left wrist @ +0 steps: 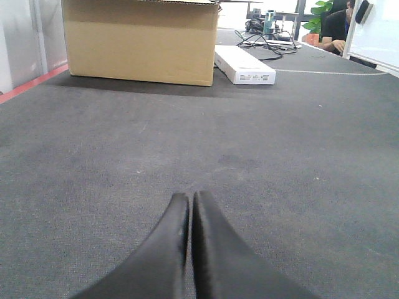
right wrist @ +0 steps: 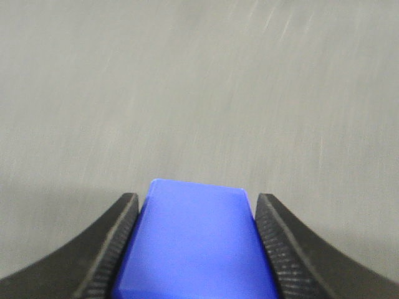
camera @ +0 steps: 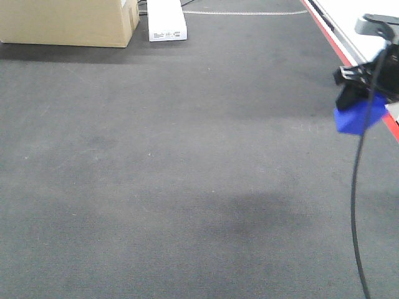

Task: Pour parts from conveyor to right shelf
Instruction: 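Close the right gripper on the blue part and lift it, then turn the base away from the conveyor holding the part in the right gripper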

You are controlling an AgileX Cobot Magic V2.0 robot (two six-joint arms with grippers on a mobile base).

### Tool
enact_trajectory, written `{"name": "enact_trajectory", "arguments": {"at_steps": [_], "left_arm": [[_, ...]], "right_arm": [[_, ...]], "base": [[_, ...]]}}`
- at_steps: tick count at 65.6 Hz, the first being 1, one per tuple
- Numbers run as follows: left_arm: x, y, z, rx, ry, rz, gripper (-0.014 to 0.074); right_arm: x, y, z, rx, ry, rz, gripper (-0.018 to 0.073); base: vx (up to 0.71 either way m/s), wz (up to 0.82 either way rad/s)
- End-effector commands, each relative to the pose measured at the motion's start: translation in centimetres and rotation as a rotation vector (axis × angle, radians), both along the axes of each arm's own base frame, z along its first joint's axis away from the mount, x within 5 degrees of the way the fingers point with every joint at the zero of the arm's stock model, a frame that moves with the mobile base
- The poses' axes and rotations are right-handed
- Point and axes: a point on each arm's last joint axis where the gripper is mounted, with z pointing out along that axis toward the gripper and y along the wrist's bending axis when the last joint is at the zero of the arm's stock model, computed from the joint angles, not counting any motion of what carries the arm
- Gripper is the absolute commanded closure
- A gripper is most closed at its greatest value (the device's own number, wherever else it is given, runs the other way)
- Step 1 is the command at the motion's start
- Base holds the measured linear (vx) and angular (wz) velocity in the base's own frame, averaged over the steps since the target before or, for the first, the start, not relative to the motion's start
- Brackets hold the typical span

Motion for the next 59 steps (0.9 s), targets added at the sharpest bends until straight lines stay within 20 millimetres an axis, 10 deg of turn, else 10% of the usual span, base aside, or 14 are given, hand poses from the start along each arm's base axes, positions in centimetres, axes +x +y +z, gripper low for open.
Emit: {"name": "enact_trajectory", "arguments": {"at_steps": [1,24,59], "left_arm": [[-0.1,-0.2,1.4,-0.002,-0.106,-0.025,0.0603],[-0.1,-0.2,1.4,-0.002,-0.106,-0.025,0.0603],[-0.1,-0.2,1.4,-0.002,-0.106,-0.025,0.0603]], "right_arm": [[-3.4,0.4,3.6,-0.019,-0.184,0.000,0.0565],[-14.4,1.4,4.9,-0.041,-0.515,-0.081,0.0564],[-25.6,2.3,-1.6,-0.078,-0.735,-0.135,0.0564]], "base": [[0.00,0.00],[0.00,0.00],[0.00,0.00]]}}
